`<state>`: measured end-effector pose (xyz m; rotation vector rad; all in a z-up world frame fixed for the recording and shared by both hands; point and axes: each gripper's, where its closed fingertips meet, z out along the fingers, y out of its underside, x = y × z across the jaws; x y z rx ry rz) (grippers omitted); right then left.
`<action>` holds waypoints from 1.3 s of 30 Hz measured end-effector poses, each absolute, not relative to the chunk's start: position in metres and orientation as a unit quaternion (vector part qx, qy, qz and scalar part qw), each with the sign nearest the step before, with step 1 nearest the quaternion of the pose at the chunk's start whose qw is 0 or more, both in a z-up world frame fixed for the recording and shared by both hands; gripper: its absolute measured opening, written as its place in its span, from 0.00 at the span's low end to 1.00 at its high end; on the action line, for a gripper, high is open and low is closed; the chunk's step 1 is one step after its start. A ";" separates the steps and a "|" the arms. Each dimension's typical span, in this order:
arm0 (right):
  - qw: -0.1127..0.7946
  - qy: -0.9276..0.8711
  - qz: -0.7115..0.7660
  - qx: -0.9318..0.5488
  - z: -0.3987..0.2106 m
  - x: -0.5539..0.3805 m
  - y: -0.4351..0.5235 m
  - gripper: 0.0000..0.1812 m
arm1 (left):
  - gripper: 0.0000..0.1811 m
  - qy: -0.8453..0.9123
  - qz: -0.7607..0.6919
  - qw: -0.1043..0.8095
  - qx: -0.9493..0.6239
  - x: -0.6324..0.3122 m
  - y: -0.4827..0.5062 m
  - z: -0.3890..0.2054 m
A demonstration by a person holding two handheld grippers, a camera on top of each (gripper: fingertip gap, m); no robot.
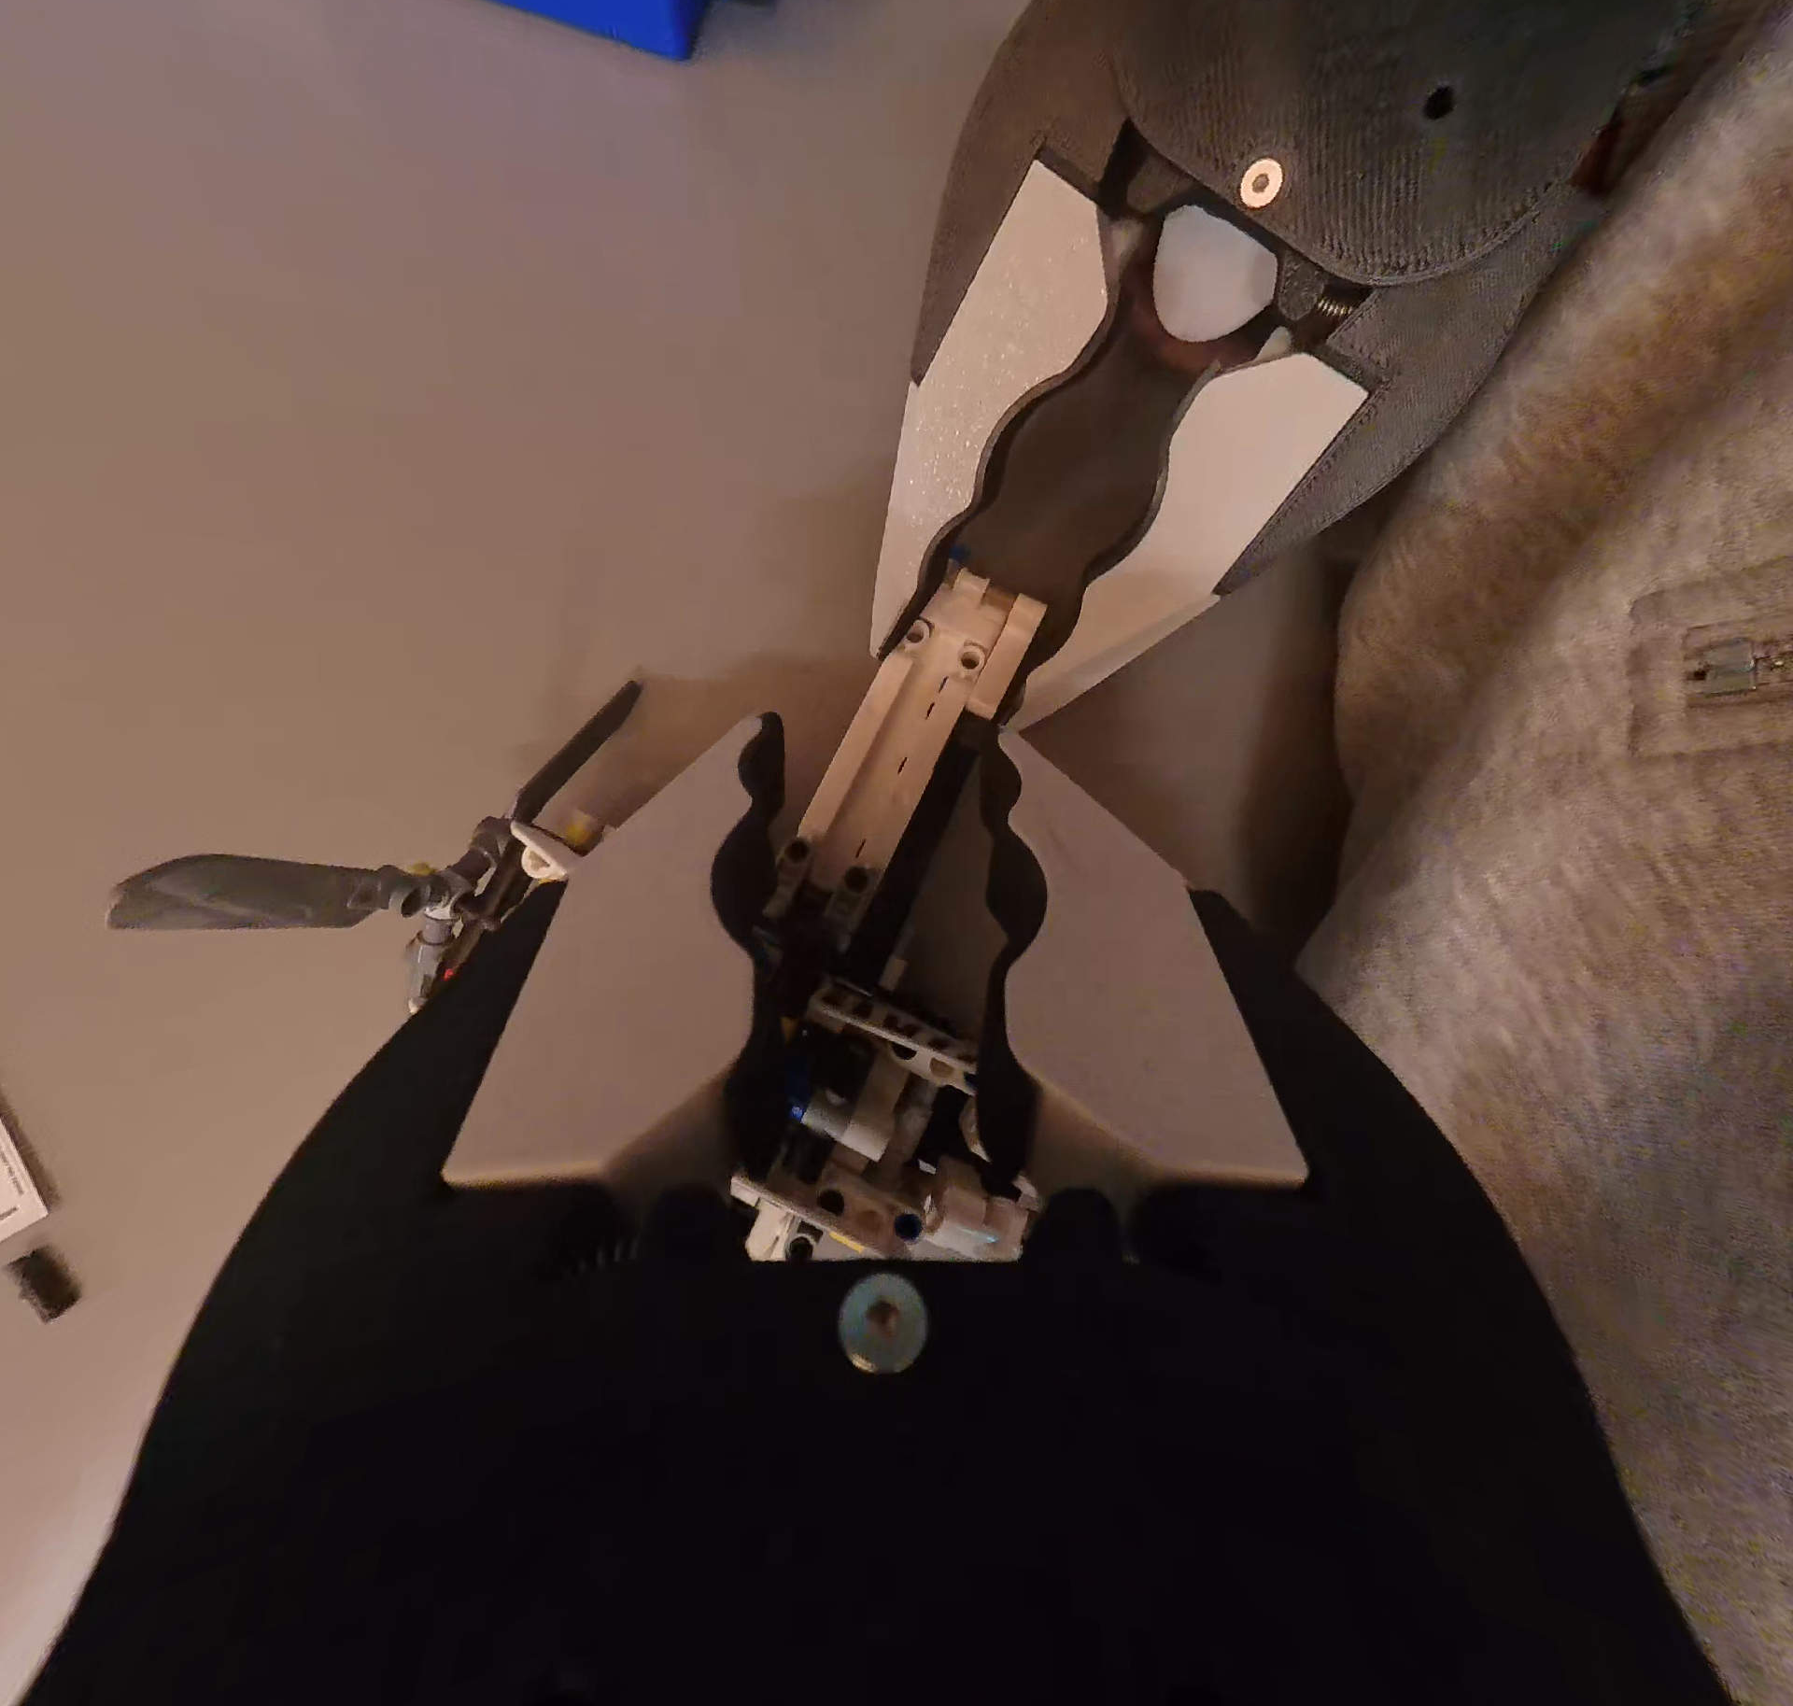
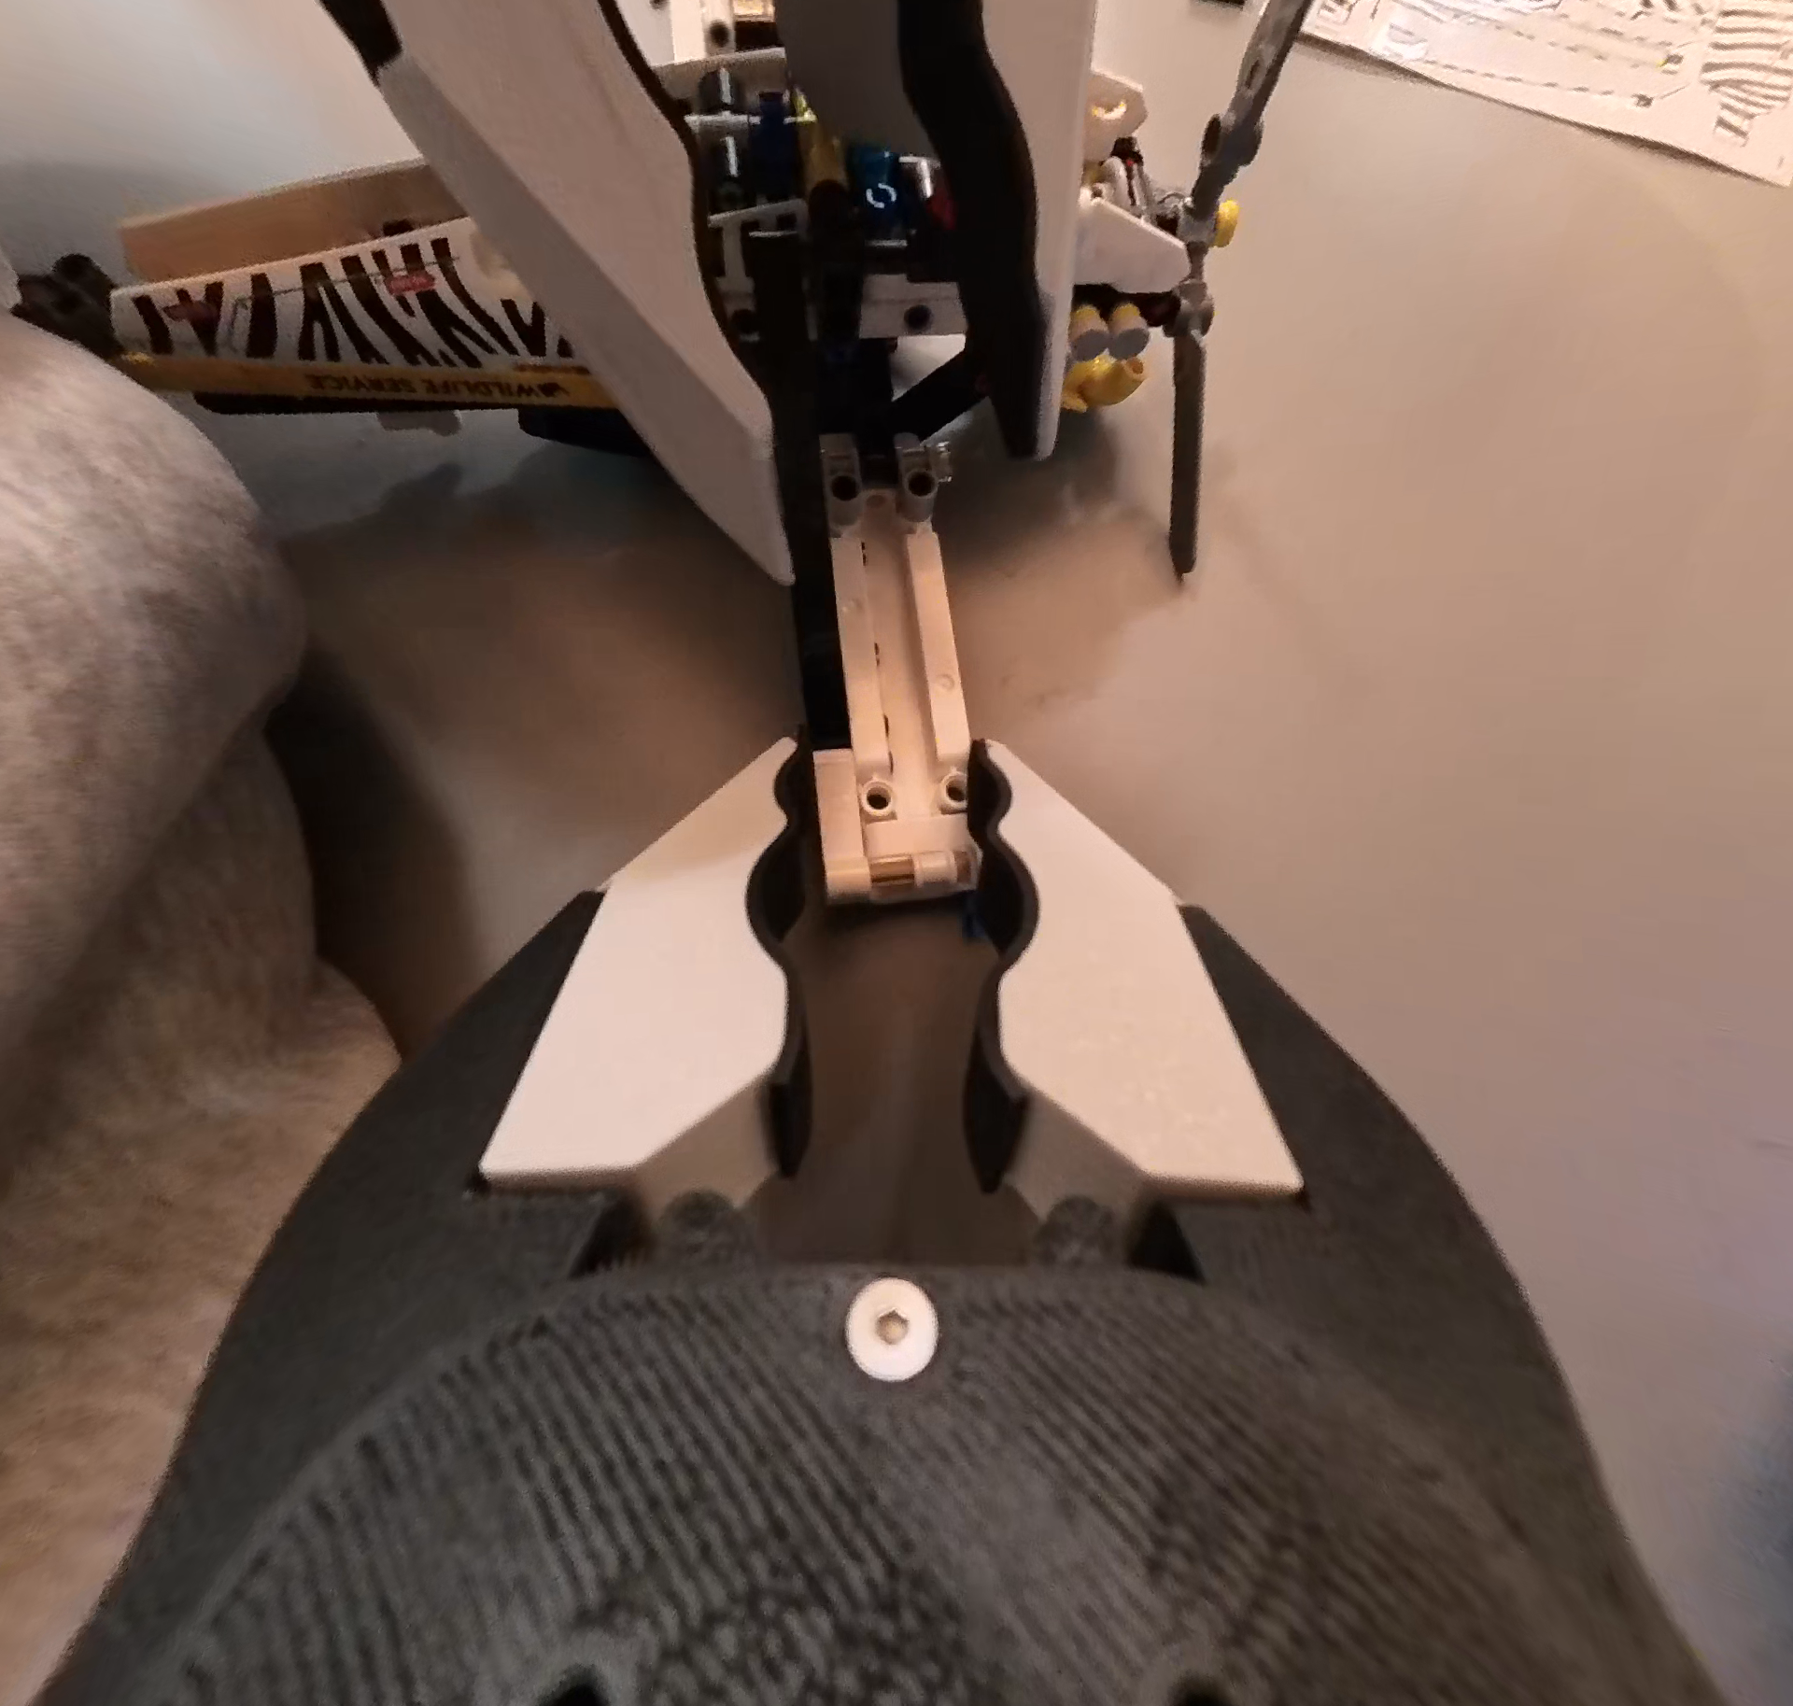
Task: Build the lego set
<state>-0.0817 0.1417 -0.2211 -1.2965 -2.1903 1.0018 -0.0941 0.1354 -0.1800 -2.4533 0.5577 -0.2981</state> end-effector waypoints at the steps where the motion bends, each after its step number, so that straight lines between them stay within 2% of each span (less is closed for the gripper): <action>1: 0.200 -0.782 0.362 -0.466 -0.221 -0.082 0.142 0.17 | 0.22 0.209 -0.114 0.300 -0.924 -0.094 0.135 -0.180; 9: 0.196 -0.776 0.375 -0.468 -0.220 -0.082 0.142 0.18 | 0.23 0.169 -0.154 0.337 -0.914 -0.101 0.135 -0.162; 14: 0.193 -0.739 0.429 -0.482 -0.204 -0.086 0.145 0.30 | 0.27 0.130 -0.128 0.384 -0.905 -0.129 0.128 -0.142; 20: 0.194 -0.674 0.531 -0.476 -0.164 -0.108 0.136 0.32 | 0.32 0.105 -0.101 0.361 -0.921 -0.153 0.108 -0.156; 25: 0.214 -0.695 0.516 -0.453 -0.162 -0.131 0.116 0.34 | 0.35 0.108 -0.119 0.359 -0.919 -0.150 0.100 -0.167; 30: 0.245 -0.730 0.473 -0.428 -0.169 -0.141 0.106 0.30 | 0.33 0.118 -0.142 0.378 -0.907 -0.145 0.098 -0.165; 33: 0.264 -0.738 0.461 -0.417 -0.168 -0.143 0.105 0.23 | 0.31 0.125 -0.157 0.387 -0.900 -0.142 0.098 -0.164; 39: 0.250 -0.734 0.468 -0.424 -0.169 -0.145 0.102 0.23 | 0.31 0.123 -0.177 0.406 -0.888 -0.139 0.098 -0.163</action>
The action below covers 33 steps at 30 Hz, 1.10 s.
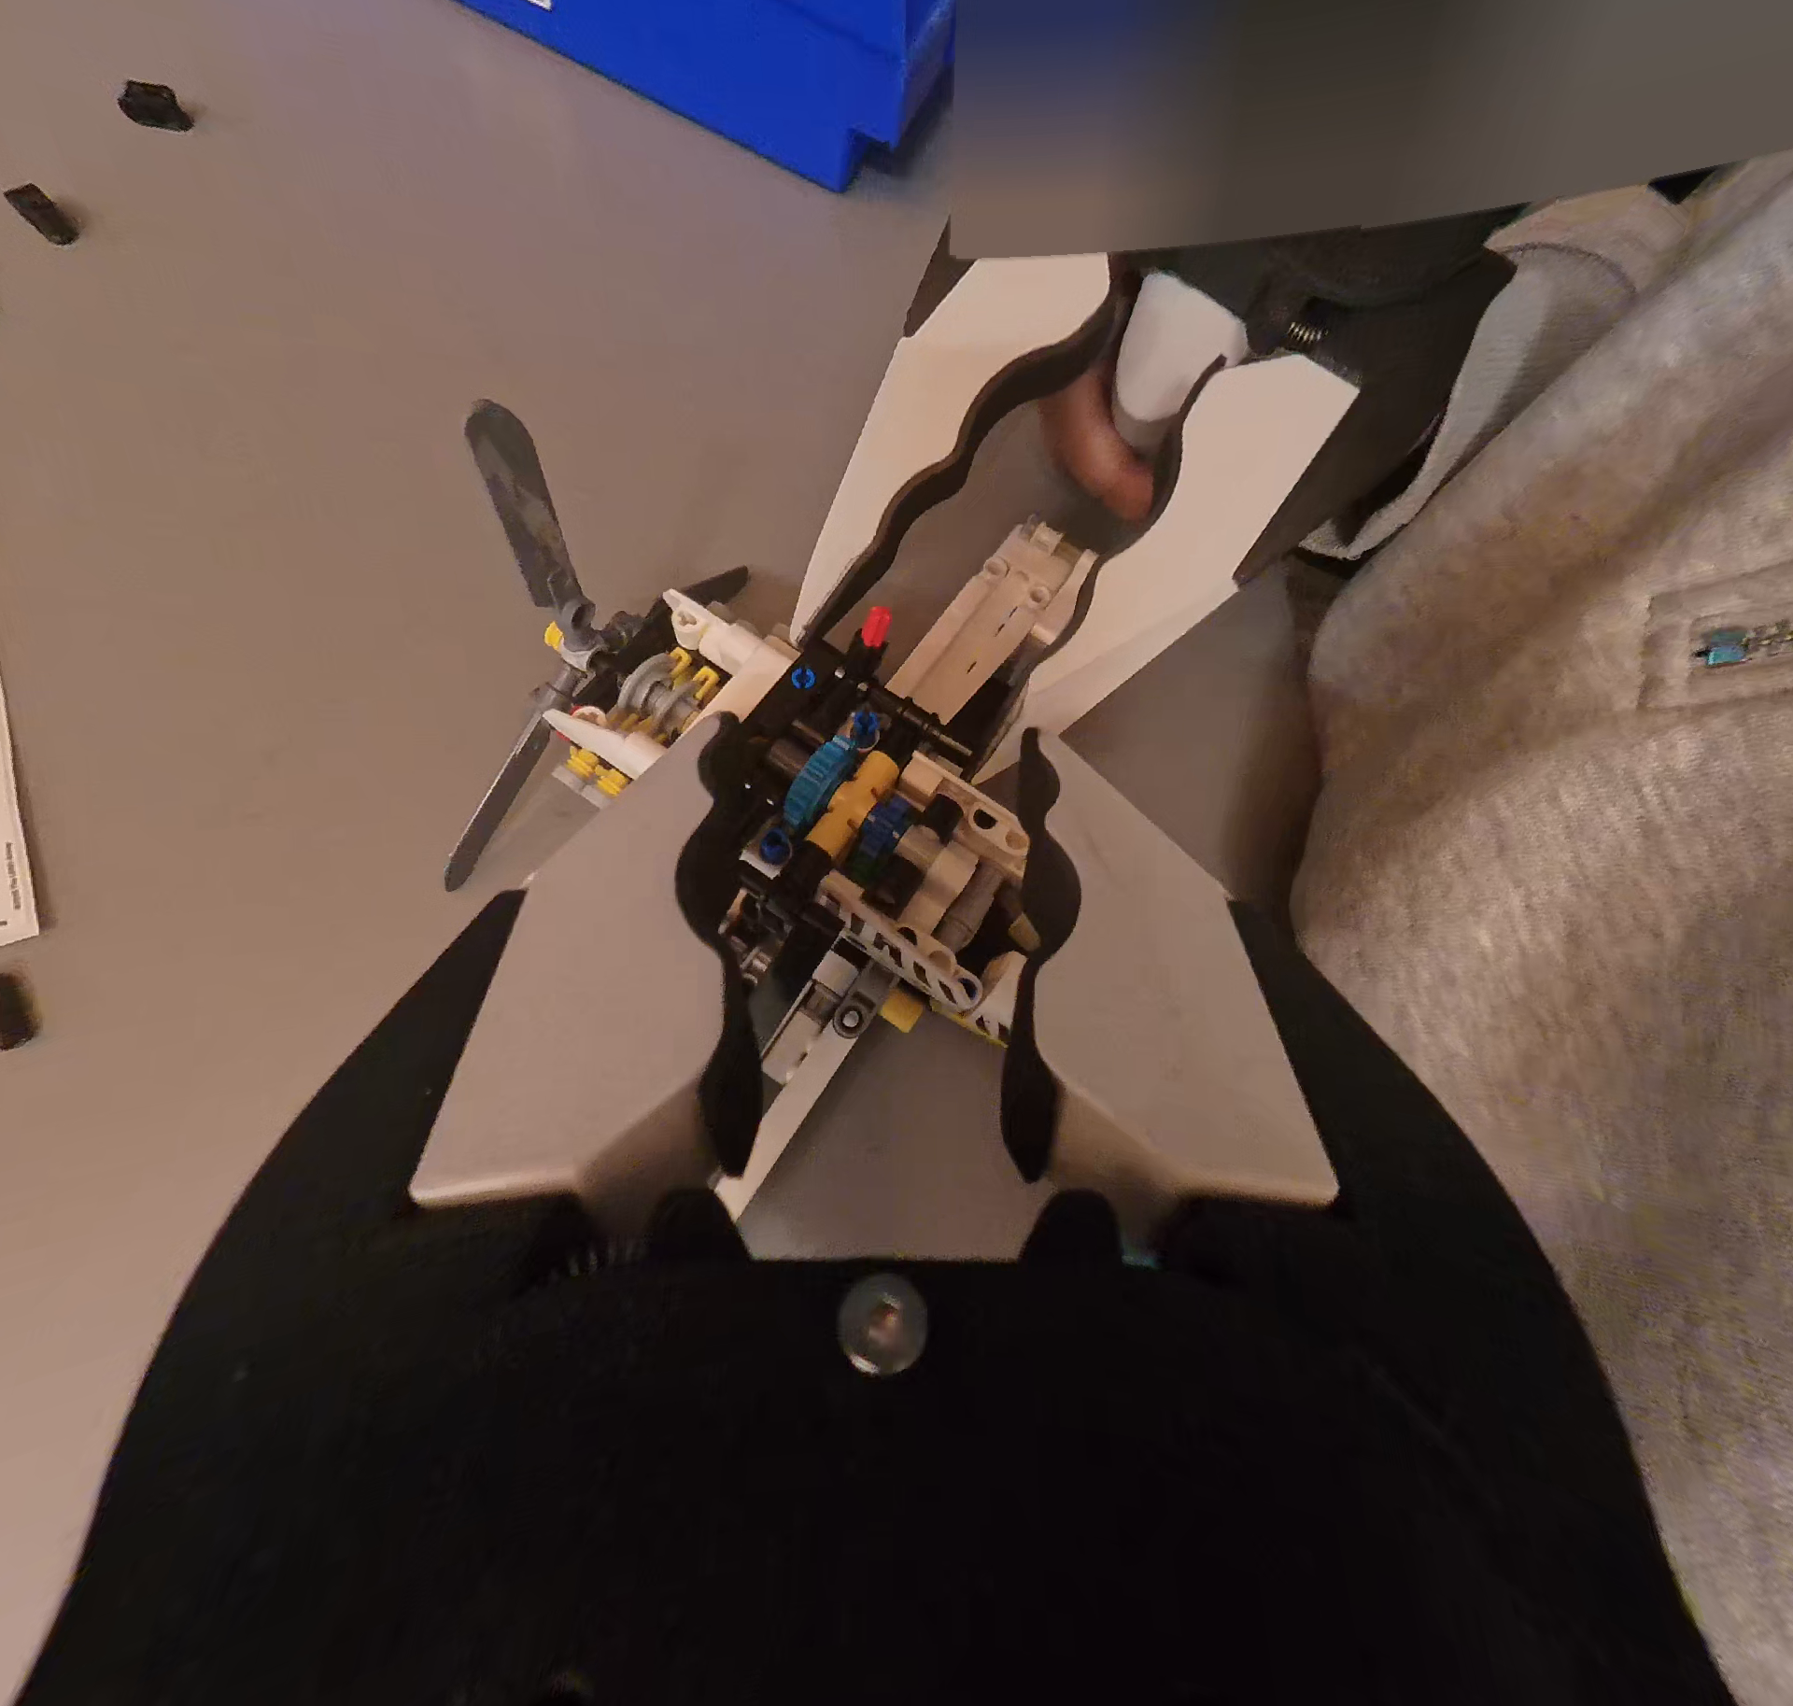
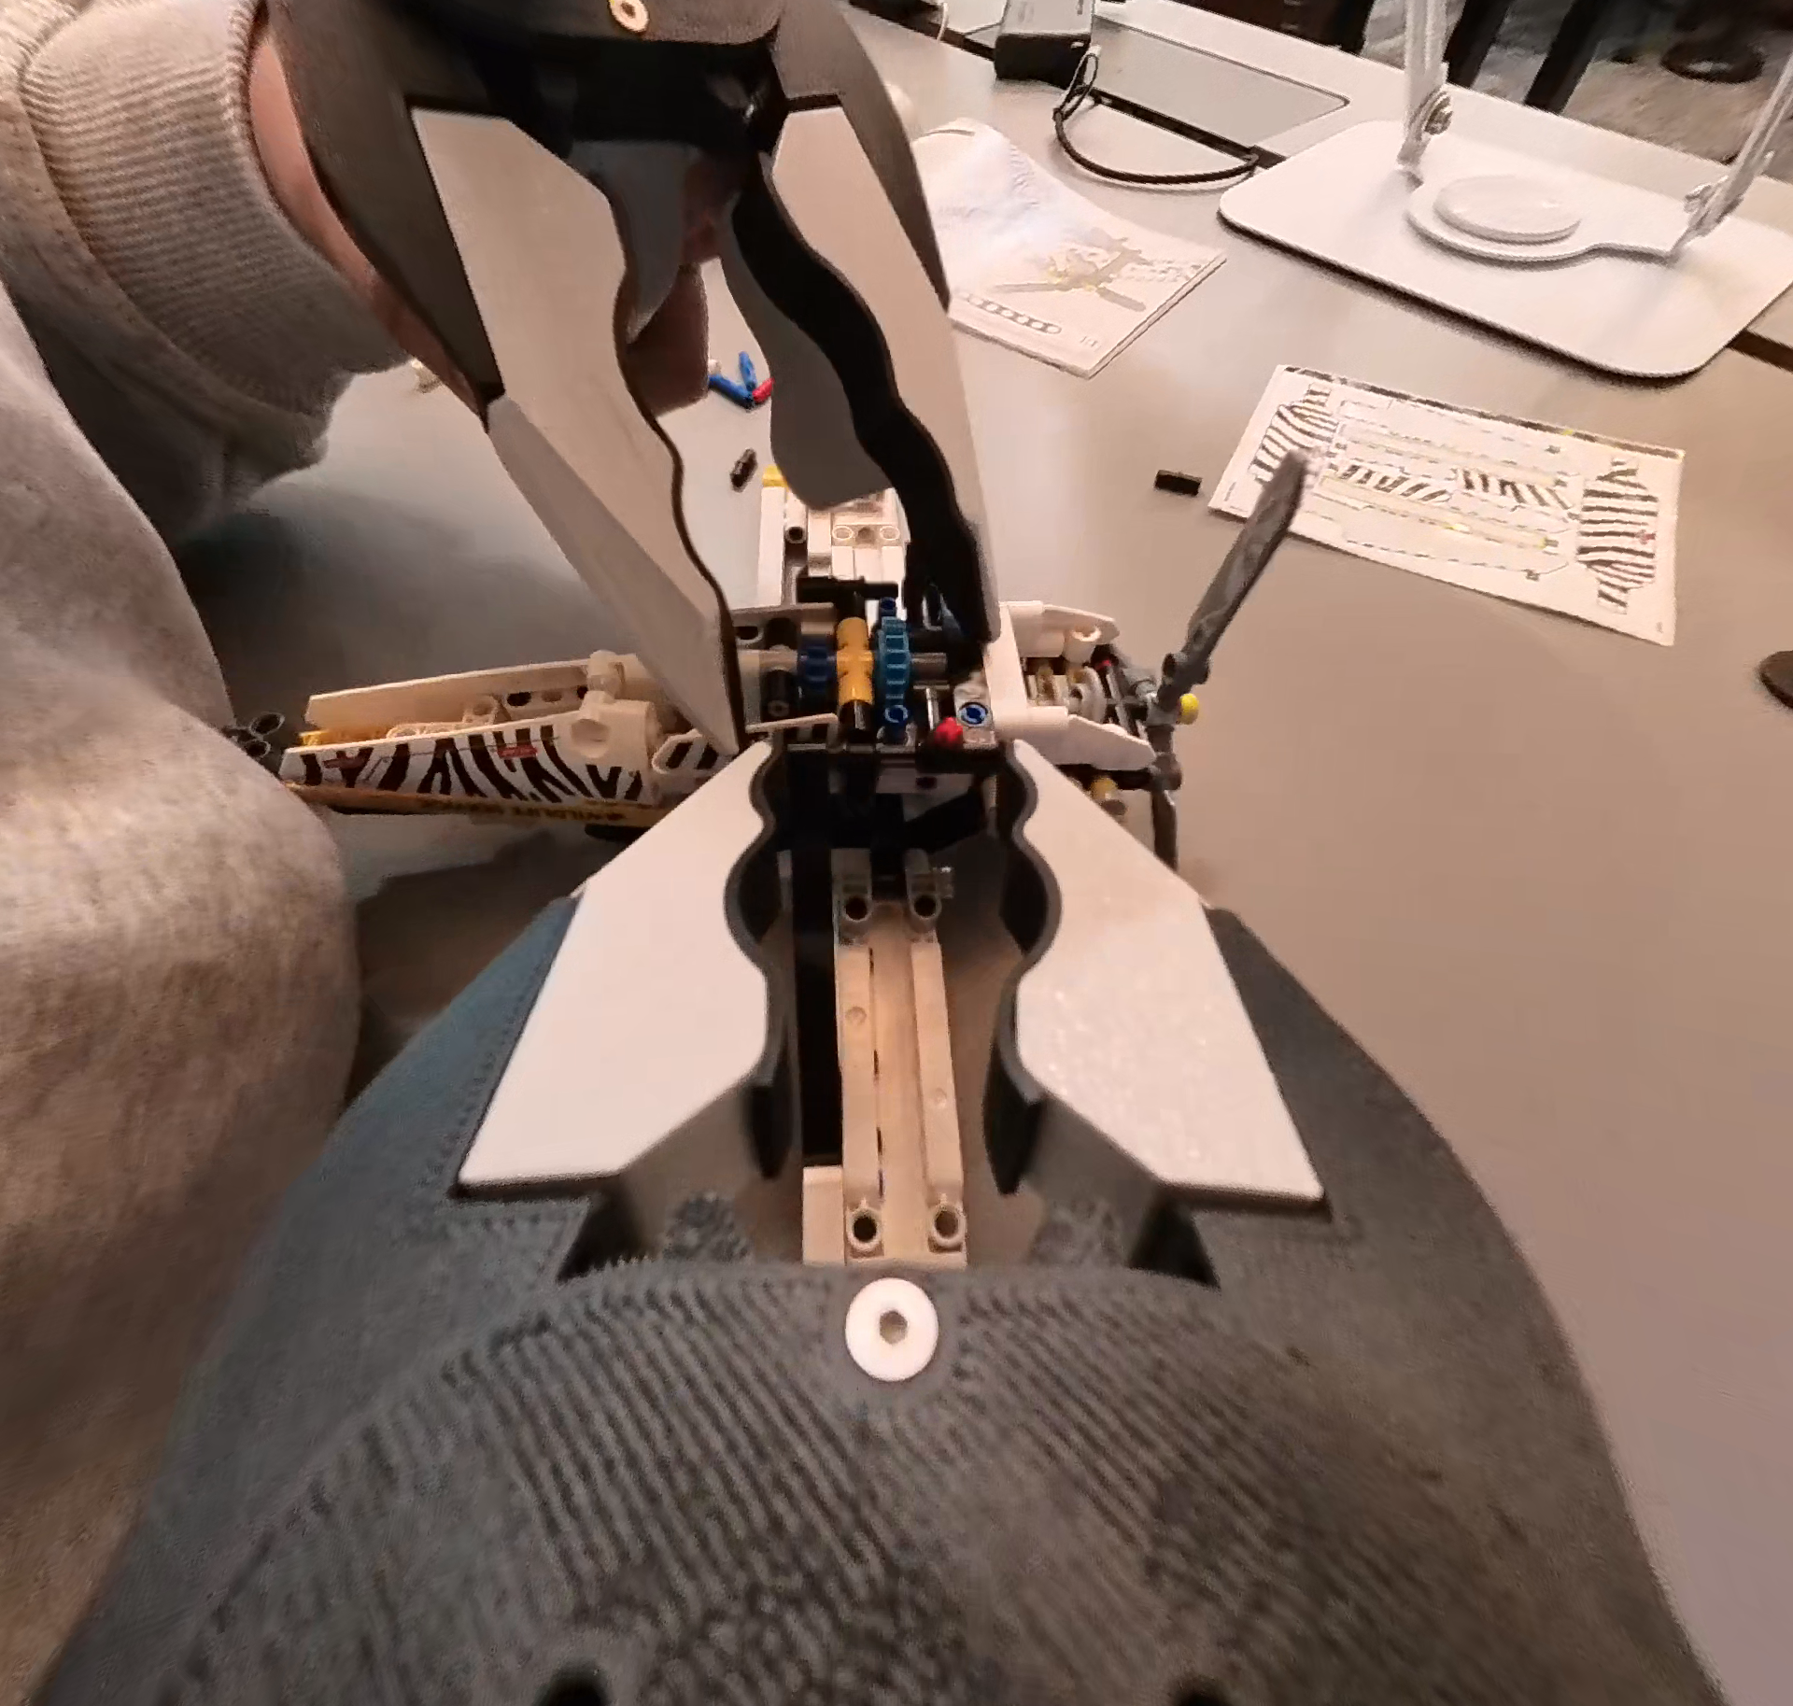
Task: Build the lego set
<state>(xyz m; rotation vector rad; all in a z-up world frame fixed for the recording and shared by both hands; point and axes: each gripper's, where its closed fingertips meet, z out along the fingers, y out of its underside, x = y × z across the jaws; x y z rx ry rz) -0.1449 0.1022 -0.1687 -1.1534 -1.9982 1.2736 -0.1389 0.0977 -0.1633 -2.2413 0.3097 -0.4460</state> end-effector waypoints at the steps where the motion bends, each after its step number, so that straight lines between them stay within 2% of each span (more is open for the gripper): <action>1: 0.247 -0.733 0.470 -0.425 -0.169 -0.145 0.102 0.23 | 0.31 0.122 -0.179 0.408 -0.887 -0.139 0.098 -0.163; 9: 0.236 -0.737 0.463 -0.433 -0.171 -0.146 0.103 0.21 | 0.29 0.126 -0.189 0.412 -0.883 -0.137 0.099 -0.164; 10: 0.236 -0.737 0.461 -0.435 -0.171 -0.147 0.103 0.21 | 0.22 0.135 -0.205 0.409 -0.879 -0.132 0.097 -0.163; 16: 0.239 -0.744 0.451 -0.430 -0.171 -0.147 0.103 0.21 | 0.23 0.130 -0.205 0.409 -0.879 -0.132 0.096 -0.163; 19: 0.238 -0.736 0.458 -0.439 -0.171 -0.149 0.102 0.21 | 0.26 0.130 -0.205 0.413 -0.878 -0.134 0.094 -0.160; 23: 0.240 -0.729 0.465 -0.442 -0.170 -0.148 0.102 0.22 | 0.28 0.112 -0.199 0.452 -0.862 -0.145 0.089 -0.139; 27: 0.230 -0.718 0.475 -0.455 -0.166 -0.140 0.101 0.34 | 0.30 0.082 -0.150 0.481 -0.860 -0.170 0.079 -0.134; 33: 0.286 -0.708 0.422 -0.489 -0.163 -0.122 0.130 0.36 | 0.30 0.016 -0.112 0.541 -0.833 -0.203 0.062 -0.135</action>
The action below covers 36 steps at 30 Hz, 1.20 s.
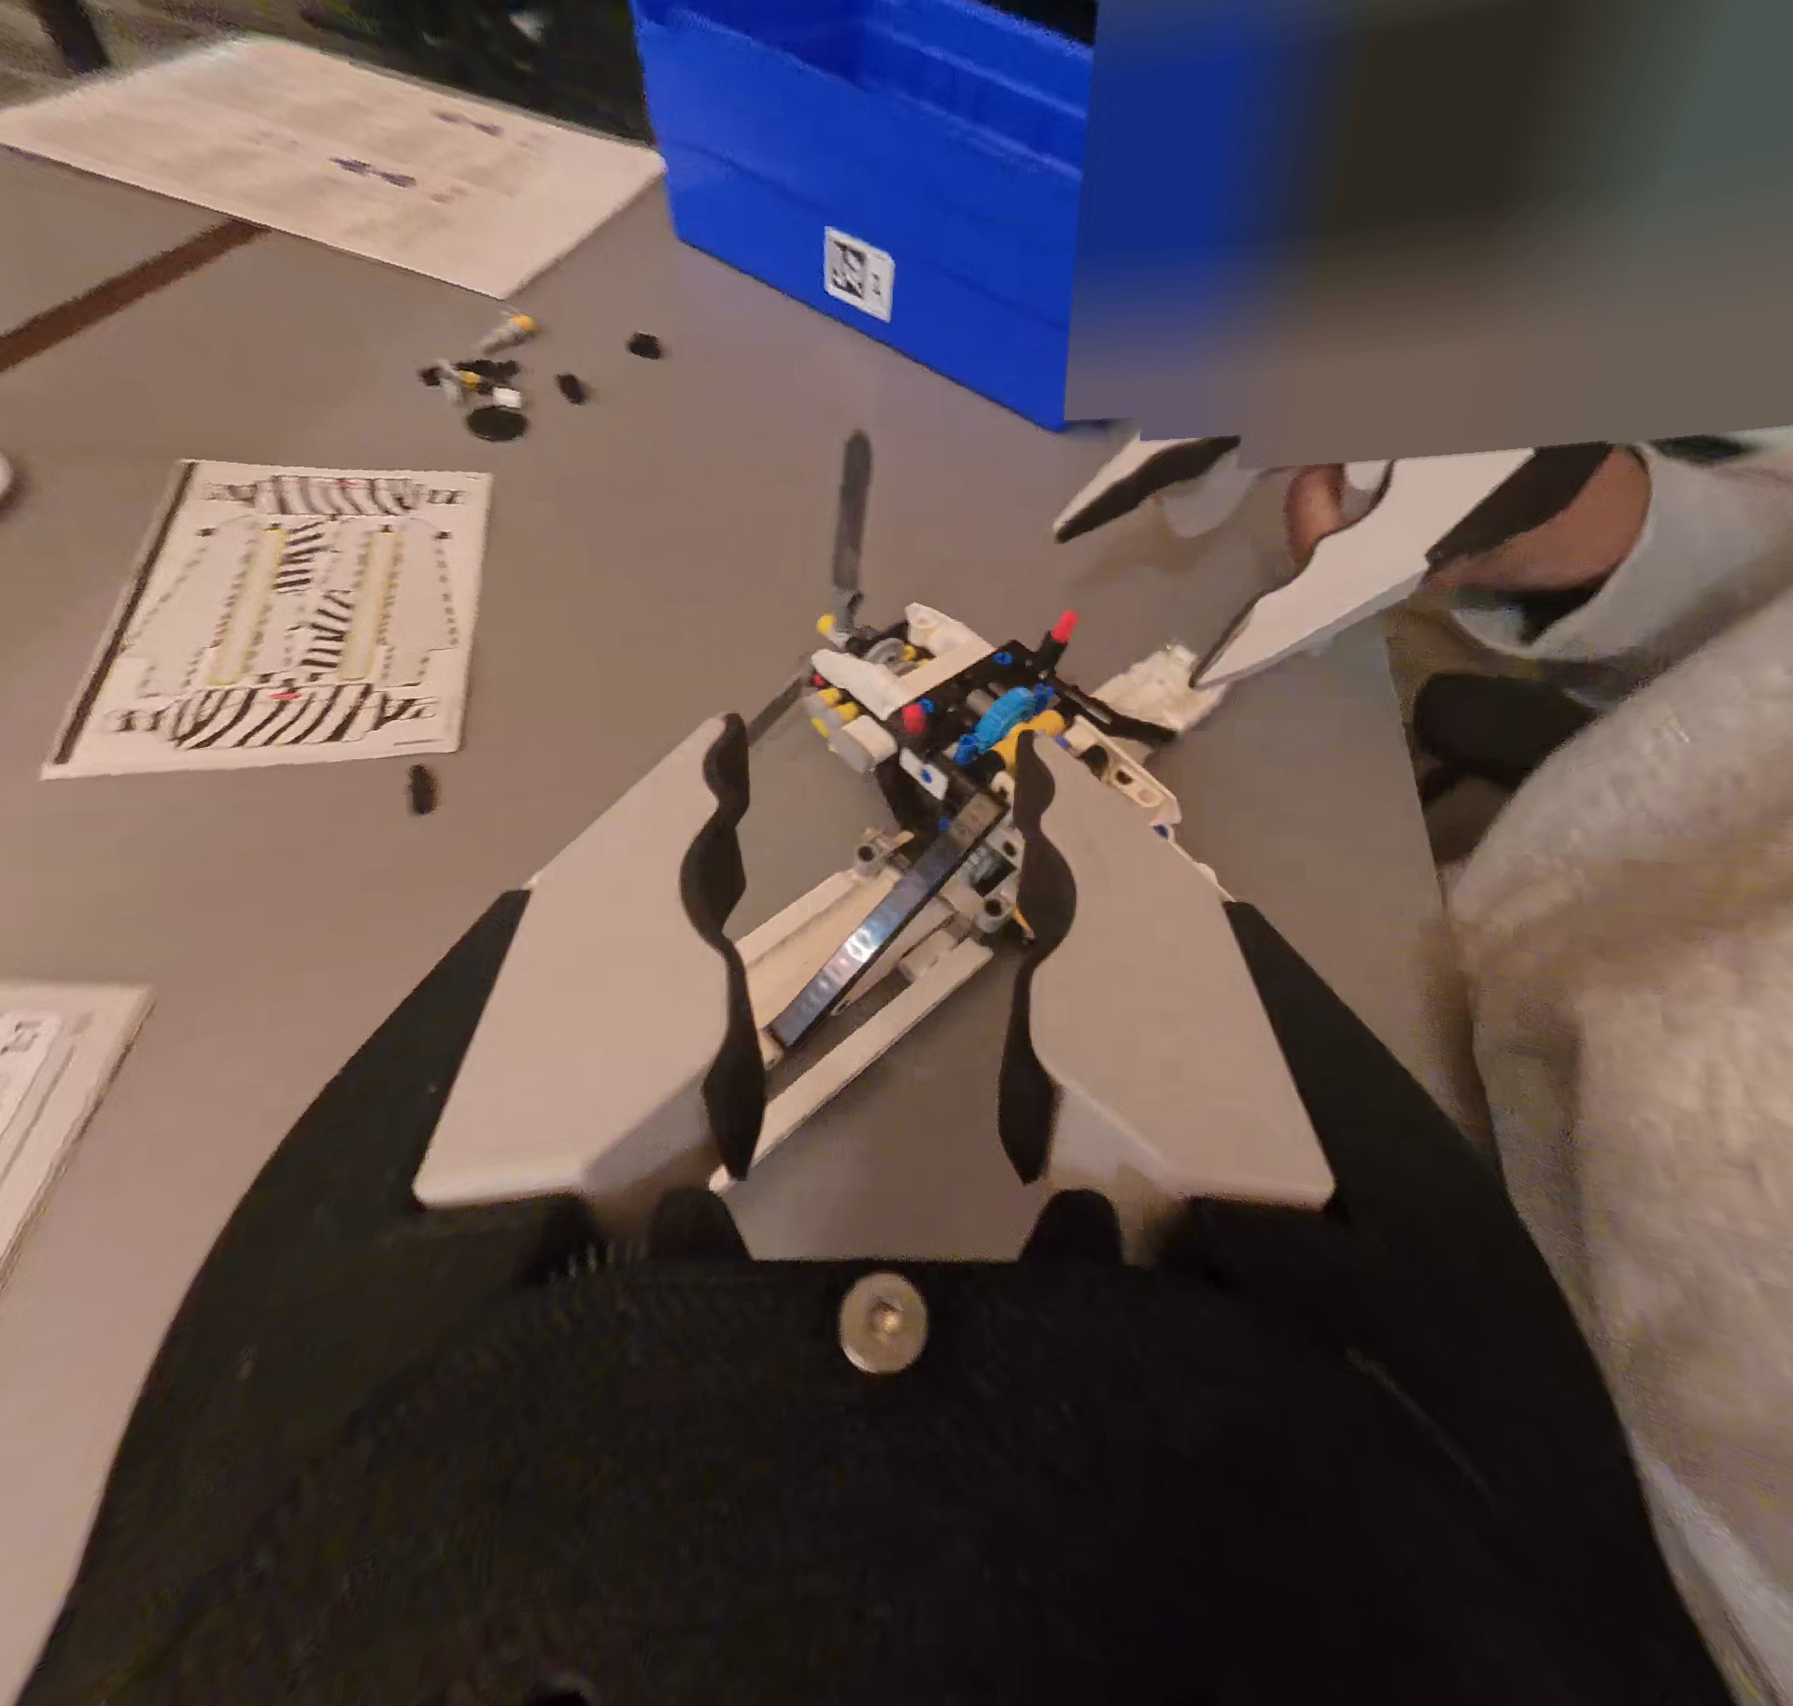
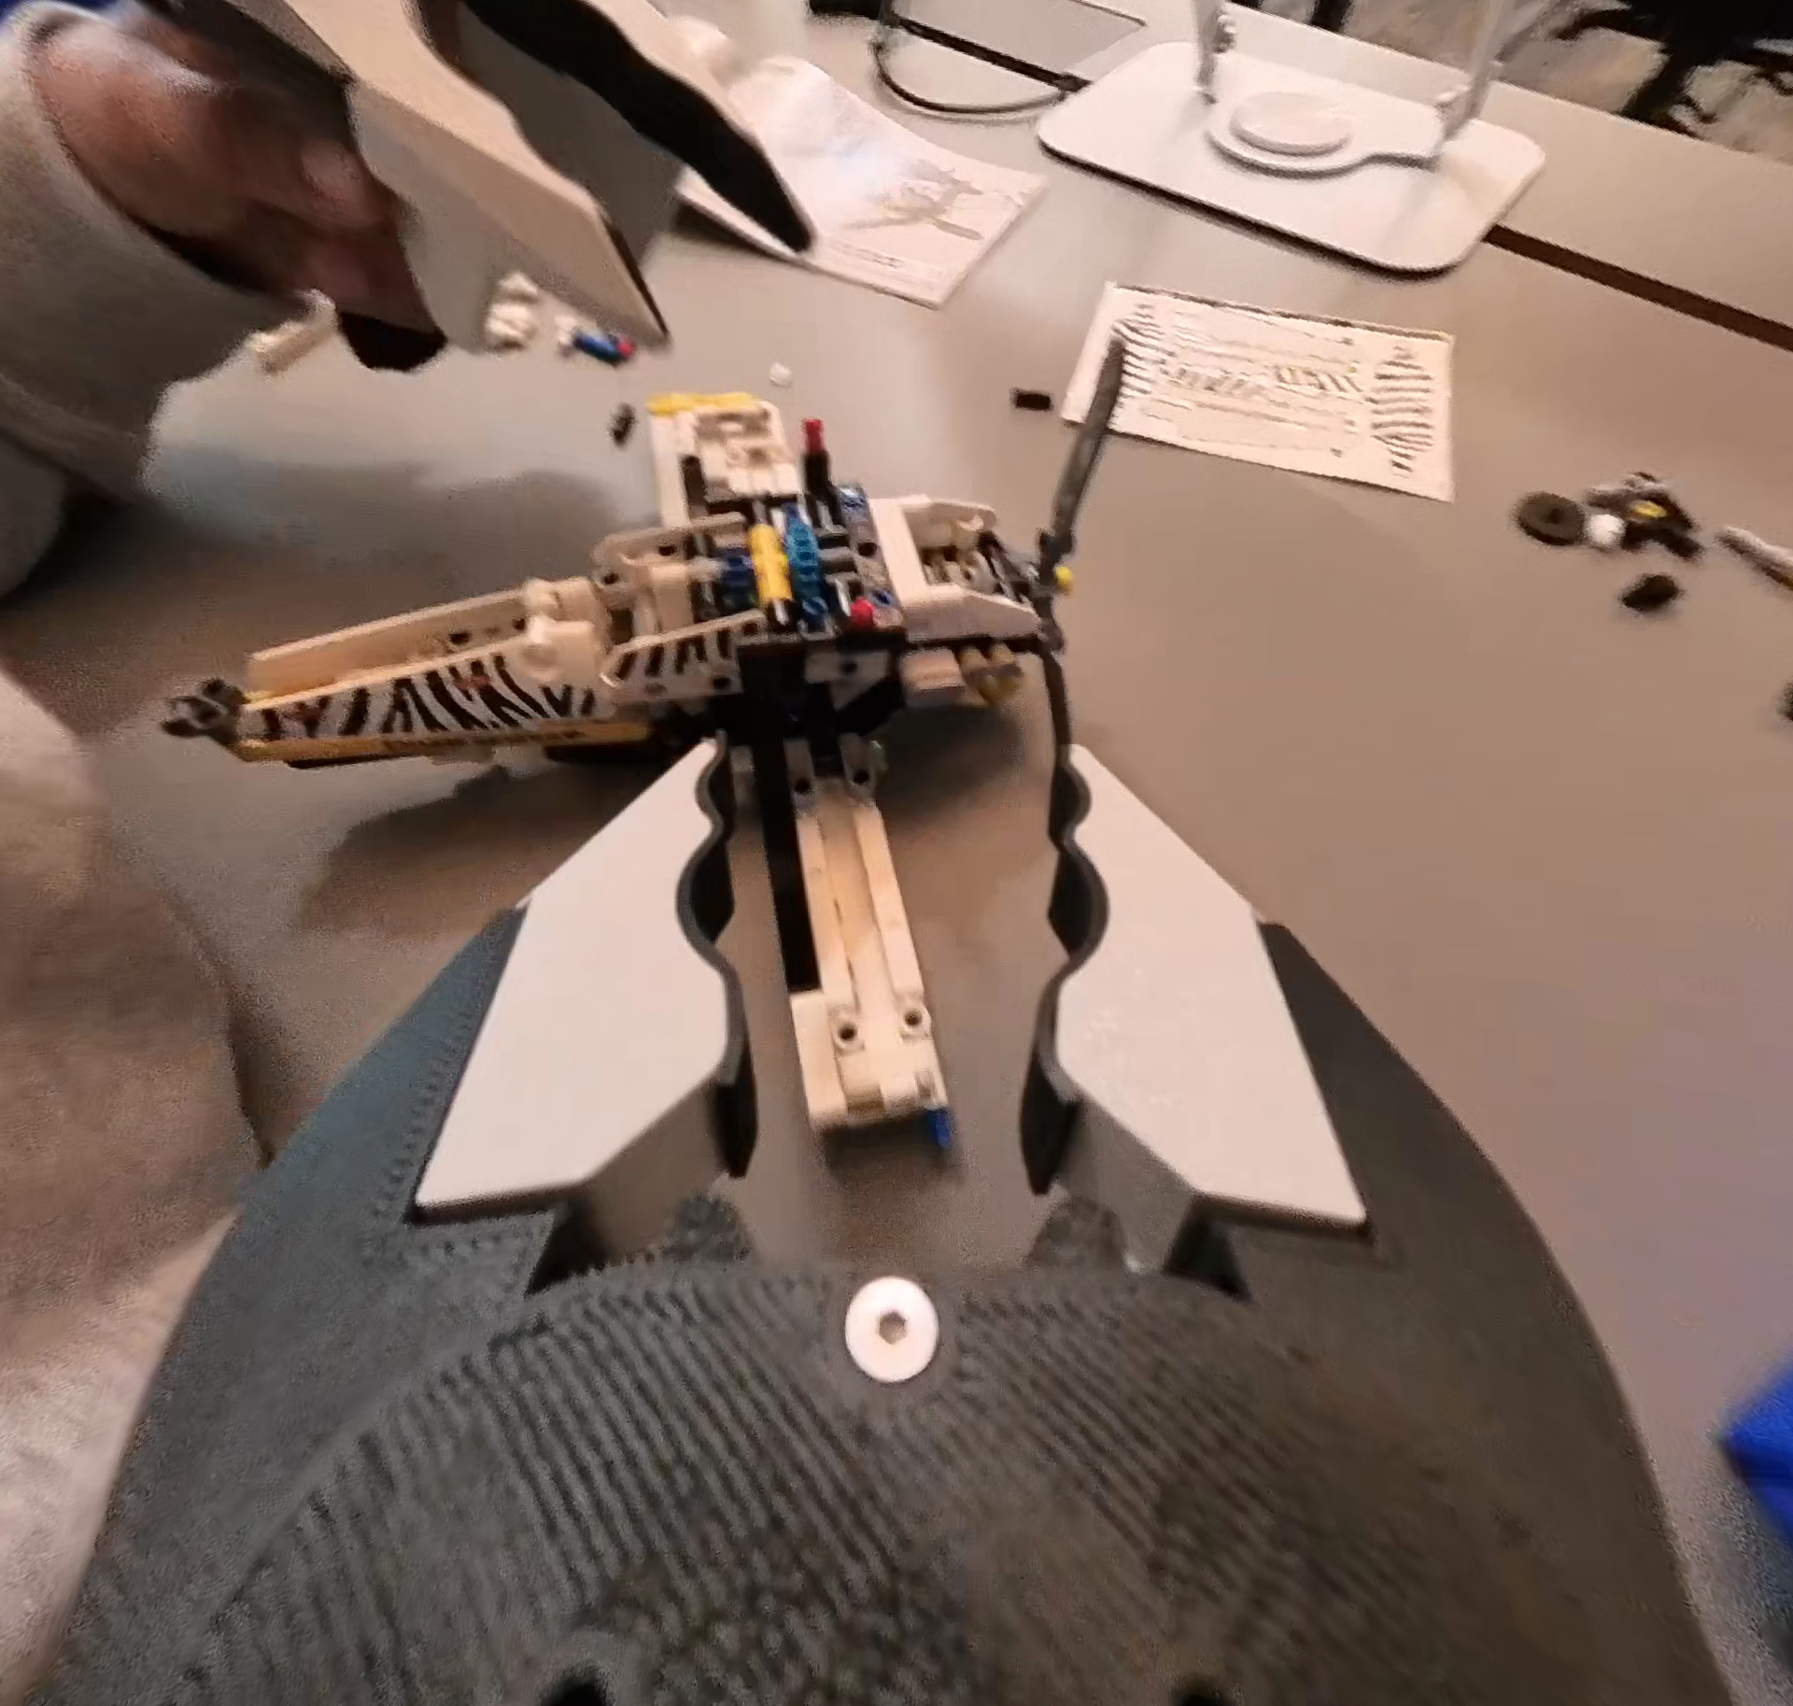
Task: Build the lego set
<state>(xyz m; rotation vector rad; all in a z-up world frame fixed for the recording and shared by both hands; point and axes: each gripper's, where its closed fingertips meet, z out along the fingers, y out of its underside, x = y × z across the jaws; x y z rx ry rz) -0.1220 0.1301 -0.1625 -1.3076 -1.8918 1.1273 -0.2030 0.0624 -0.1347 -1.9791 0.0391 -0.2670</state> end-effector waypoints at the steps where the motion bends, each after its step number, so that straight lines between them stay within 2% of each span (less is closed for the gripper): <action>1: 0.292 -0.707 0.407 -0.499 -0.164 -0.117 0.136 0.35 | 0.30 -0.003 -0.106 0.557 -0.824 -0.210 0.057 -0.131; 5: 0.234 -0.709 0.373 -0.552 -0.192 -0.091 0.142 0.35 | 0.29 -0.077 -0.087 0.624 -0.773 -0.240 0.026 -0.120; 9: 0.221 -0.691 0.361 -0.586 -0.219 -0.071 0.149 0.36 | 0.31 -0.108 -0.129 0.663 -0.730 -0.245 0.001 -0.110; 13: 0.221 -0.656 0.435 -0.576 -0.210 -0.061 0.127 0.36 | 0.31 -0.128 -0.125 0.718 -0.673 -0.252 -0.016 -0.085; 16: 0.208 -0.677 0.459 -0.536 -0.207 -0.048 0.101 0.31 | 0.32 -0.146 -0.136 0.729 -0.655 -0.259 -0.022 -0.080; 20: 0.112 -0.756 0.459 -0.453 -0.212 -0.033 0.045 0.33 | 0.32 -0.149 -0.091 0.733 -0.657 -0.266 -0.028 -0.080; 21: 0.100 -0.773 0.454 -0.431 -0.213 -0.027 0.034 0.29 | 0.32 -0.151 -0.075 0.727 -0.666 -0.269 -0.029 -0.084; 25: 0.164 -0.785 0.440 -0.404 -0.199 -0.034 0.035 0.27 | 0.31 -0.160 -0.038 0.720 -0.674 -0.275 -0.037 -0.089; 29: 0.289 -0.727 0.474 -0.404 -0.160 -0.055 0.071 0.25 | 0.31 -0.180 -0.067 0.729 -0.657 -0.281 -0.042 -0.087; 31: 0.346 -0.668 0.502 -0.426 -0.143 -0.064 0.097 0.25 | 0.31 -0.190 -0.080 0.731 -0.651 -0.283 -0.043 -0.087; 36: 0.406 -0.549 0.519 -0.514 -0.134 -0.076 0.147 0.24 | 0.31 -0.206 -0.088 0.723 -0.653 -0.287 -0.044 -0.093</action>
